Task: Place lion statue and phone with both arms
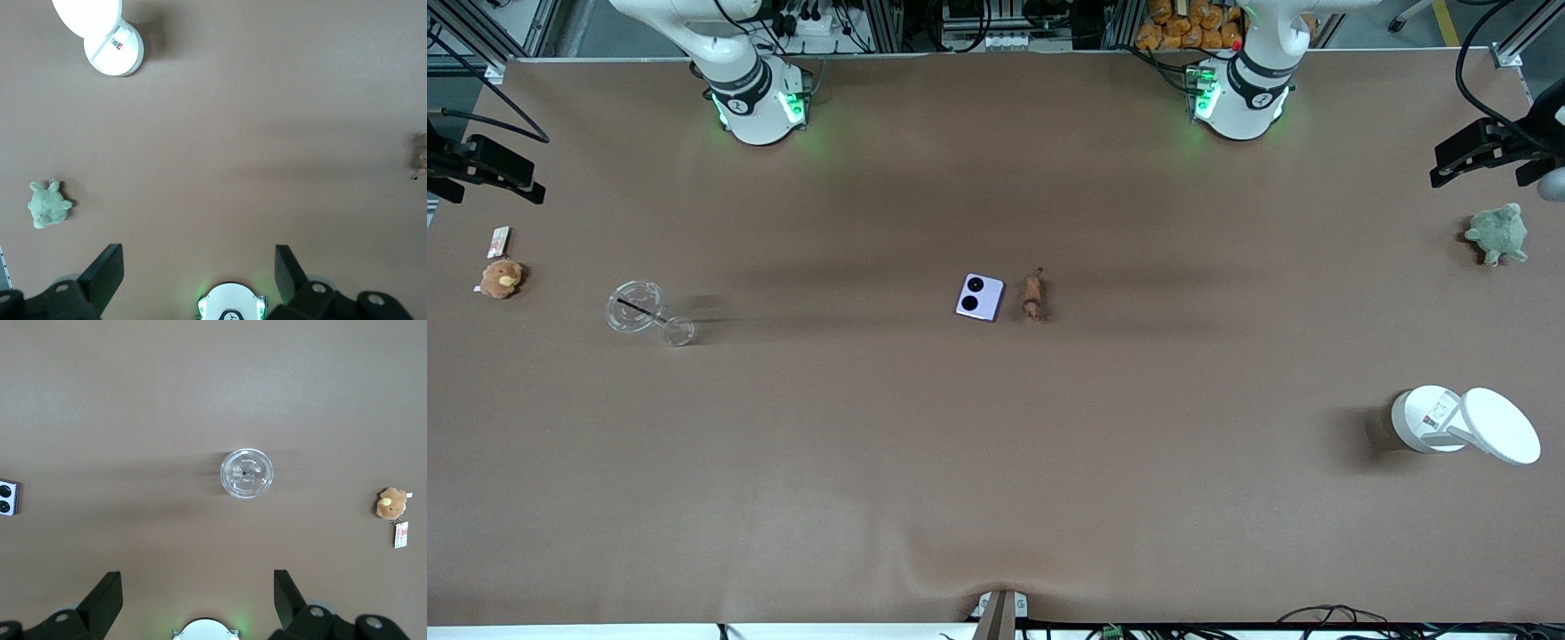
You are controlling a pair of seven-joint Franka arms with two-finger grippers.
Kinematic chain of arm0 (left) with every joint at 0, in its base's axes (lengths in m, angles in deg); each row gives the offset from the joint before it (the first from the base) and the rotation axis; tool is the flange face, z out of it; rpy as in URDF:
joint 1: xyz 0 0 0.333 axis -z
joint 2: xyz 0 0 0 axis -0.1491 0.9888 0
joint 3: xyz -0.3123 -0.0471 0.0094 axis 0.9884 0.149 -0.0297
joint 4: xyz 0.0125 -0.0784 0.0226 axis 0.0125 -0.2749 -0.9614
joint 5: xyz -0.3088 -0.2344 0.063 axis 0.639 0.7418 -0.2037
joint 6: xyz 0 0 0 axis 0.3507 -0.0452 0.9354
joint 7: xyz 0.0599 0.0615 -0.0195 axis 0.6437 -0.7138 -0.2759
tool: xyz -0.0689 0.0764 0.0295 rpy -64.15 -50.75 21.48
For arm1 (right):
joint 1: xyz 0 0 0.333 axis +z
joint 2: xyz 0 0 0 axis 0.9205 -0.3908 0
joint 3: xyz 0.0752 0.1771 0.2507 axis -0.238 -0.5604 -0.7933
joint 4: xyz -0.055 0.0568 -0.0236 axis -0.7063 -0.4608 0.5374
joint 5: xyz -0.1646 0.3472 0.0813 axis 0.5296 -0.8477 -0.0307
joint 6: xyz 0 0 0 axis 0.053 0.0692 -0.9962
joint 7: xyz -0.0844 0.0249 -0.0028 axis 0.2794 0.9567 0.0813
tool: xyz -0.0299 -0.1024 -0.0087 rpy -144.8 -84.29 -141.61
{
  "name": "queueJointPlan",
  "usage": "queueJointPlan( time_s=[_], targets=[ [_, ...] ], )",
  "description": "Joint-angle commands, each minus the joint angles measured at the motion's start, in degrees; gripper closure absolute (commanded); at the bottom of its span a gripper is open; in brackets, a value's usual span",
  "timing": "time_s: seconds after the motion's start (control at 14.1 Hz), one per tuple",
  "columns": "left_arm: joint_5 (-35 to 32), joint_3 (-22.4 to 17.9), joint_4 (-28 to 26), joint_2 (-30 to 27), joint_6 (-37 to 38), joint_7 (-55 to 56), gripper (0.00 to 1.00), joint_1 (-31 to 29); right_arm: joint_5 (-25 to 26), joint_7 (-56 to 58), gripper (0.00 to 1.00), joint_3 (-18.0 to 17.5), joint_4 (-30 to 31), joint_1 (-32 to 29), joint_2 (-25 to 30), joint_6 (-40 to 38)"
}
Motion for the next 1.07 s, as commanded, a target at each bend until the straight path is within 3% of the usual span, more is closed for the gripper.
queueJointPlan(
  time_s=[0.0,0.64,1.0],
  targets=[
    [1.58,-0.46,0.95,-0.04,0.84,-0.83,0.0,-0.19,0.79,-0.11,0.0,-0.3,1.59,-0.06,1.45,0.65],
    [2.63,-0.38,5.17,3.29,0.93,0.13,0.0,0.77,0.61,-0.11,0.0,-0.21,1.59,-0.15,1.36,0.65],
    [6.68,0.41,6.83,7.07,0.93,9.07,0.0,3.4,0.52,-0.02,0.0,-0.21,1.59,-0.24,1.19,0.57]
  ],
)
